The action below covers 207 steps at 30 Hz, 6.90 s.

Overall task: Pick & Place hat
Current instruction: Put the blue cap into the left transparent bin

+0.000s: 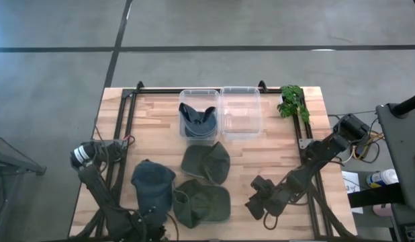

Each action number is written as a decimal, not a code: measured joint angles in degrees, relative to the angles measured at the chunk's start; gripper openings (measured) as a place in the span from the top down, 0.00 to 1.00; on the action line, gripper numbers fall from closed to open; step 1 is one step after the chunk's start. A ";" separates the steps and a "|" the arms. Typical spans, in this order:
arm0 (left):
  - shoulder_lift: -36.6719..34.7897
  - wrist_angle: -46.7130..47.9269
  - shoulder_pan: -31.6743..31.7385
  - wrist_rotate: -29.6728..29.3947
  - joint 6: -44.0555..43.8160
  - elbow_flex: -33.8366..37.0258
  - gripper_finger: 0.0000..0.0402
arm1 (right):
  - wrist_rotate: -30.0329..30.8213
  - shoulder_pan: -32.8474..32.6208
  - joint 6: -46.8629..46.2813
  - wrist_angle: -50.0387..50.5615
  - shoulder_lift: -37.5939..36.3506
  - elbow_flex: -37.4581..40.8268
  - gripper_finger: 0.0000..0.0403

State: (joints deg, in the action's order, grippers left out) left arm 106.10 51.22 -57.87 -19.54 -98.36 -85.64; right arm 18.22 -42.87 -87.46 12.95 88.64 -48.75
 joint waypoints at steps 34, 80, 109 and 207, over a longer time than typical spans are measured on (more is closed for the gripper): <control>8.96 21.98 -0.29 5.03 49.49 -11.23 0.86 | -0.08 0.02 -0.63 0.54 2.31 0.22 0.56; 8.17 24.06 -0.53 3.00 19.78 -6.56 0.86 | -0.21 0.00 -0.43 0.56 2.23 0.24 0.56; 15.80 39.34 -2.27 -0.44 14.76 -1.78 0.86 | -0.07 0.28 0.26 1.55 2.21 0.24 0.56; 5.33 36.47 4.64 -5.81 23.57 13.67 0.65 | 2.89 1.28 2.54 4.59 2.21 0.24 0.56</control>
State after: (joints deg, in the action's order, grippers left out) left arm 111.44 87.69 -53.23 -25.35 -74.78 -71.97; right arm 21.10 -41.59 -84.93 17.55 90.85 -48.51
